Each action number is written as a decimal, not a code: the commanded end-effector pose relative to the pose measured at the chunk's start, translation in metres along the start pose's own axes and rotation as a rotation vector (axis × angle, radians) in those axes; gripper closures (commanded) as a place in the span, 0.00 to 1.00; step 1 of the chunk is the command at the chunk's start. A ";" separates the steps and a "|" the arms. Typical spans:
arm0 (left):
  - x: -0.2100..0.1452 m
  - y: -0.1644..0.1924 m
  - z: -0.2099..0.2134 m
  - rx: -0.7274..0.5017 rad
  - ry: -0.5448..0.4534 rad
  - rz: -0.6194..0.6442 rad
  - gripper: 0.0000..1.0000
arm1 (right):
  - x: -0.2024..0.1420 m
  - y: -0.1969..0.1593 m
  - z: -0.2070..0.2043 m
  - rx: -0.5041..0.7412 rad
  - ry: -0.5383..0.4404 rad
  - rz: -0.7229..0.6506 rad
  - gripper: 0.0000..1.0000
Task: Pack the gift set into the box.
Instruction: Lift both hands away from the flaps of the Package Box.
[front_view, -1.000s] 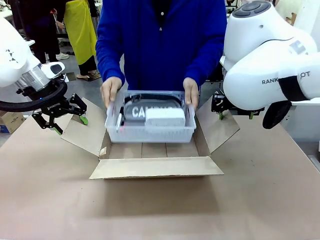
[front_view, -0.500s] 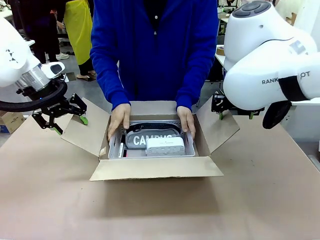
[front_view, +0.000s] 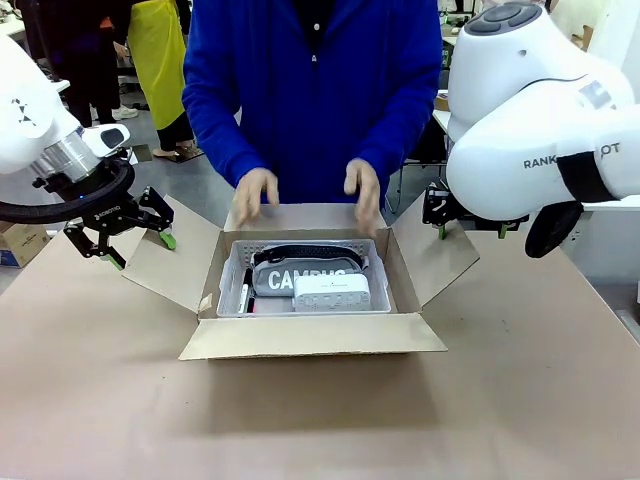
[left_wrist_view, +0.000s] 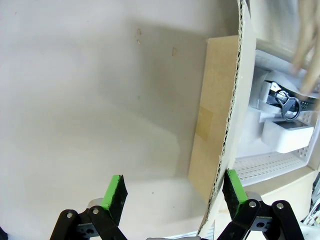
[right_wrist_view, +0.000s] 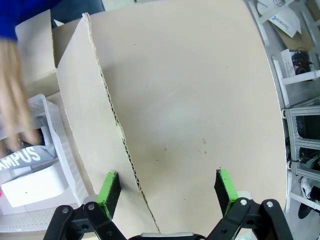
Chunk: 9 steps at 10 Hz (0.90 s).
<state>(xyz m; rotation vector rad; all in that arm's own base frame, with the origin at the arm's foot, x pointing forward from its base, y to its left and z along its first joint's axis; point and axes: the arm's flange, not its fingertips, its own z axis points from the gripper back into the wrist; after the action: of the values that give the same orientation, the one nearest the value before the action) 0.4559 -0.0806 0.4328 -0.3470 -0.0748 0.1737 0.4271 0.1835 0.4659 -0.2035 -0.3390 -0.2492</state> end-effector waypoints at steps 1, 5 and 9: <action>-0.001 0.000 0.002 0.015 -0.004 0.011 0.00 | 0.005 0.000 0.000 -0.013 -0.013 0.008 0.00; -0.024 0.044 0.073 -0.478 0.194 -0.251 0.00 | 0.003 -0.069 0.056 0.482 0.148 -0.038 0.00; -0.045 0.178 0.088 -1.355 0.089 -0.305 0.00 | -0.036 -0.238 0.014 1.412 0.425 -0.302 0.00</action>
<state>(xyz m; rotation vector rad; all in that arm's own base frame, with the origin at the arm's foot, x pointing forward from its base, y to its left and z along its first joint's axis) 0.3556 0.0928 0.4883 -1.2018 -0.2278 -0.2041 0.3333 0.0085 0.5345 0.7251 -0.2835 -0.2253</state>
